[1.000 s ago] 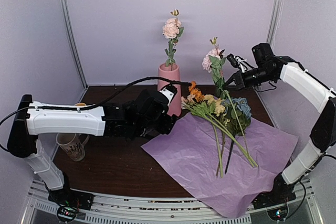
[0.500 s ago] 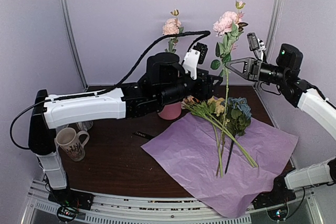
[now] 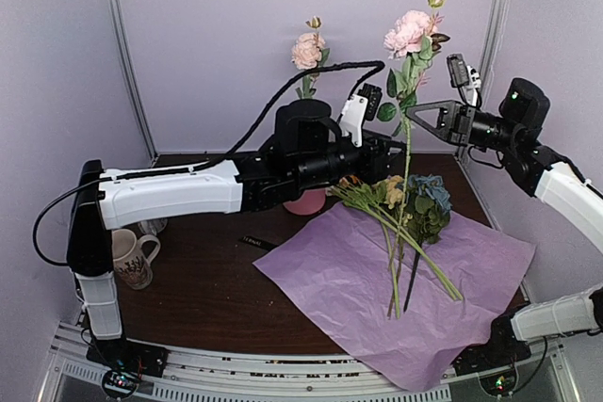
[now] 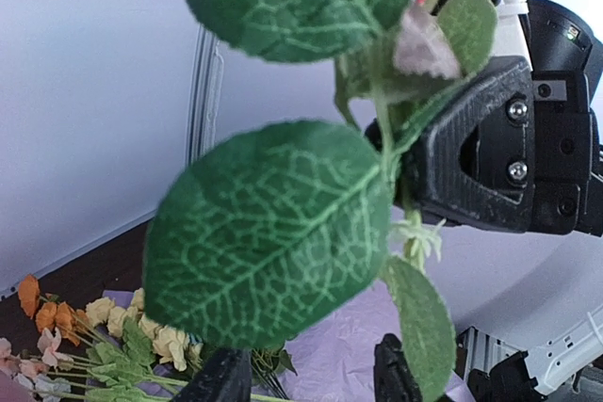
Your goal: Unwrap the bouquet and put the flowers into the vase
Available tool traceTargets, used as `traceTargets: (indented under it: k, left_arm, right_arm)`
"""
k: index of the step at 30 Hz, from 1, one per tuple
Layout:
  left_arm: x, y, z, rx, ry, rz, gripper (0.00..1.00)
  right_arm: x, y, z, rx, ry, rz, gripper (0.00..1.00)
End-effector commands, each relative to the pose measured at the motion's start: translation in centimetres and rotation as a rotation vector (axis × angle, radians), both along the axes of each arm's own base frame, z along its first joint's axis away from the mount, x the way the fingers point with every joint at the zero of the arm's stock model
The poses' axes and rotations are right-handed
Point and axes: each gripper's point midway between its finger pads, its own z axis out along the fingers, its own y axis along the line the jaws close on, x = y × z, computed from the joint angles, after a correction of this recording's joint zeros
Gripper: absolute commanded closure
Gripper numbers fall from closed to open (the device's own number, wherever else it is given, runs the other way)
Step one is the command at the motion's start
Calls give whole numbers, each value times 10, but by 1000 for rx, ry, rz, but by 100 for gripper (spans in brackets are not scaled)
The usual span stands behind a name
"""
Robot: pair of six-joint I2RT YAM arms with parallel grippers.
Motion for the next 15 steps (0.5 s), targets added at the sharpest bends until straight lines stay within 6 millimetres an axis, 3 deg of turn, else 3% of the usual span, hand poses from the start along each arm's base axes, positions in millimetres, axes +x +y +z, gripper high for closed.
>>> traceTargets:
  k: [1,5,15]
  left_arm:
    - [4,33,27,-74,-14,60,51]
    - [-5,41,38,-104,-33,-9,49]
    - [-9,-1,38,-128,25,-154,54]
  right_arm:
    - [-9,1,-7,-74,-71,16,100]
    - [-7,1,-17,-109,-84,3,100]
    - [-12,7,-12,-94,-83,20,100]
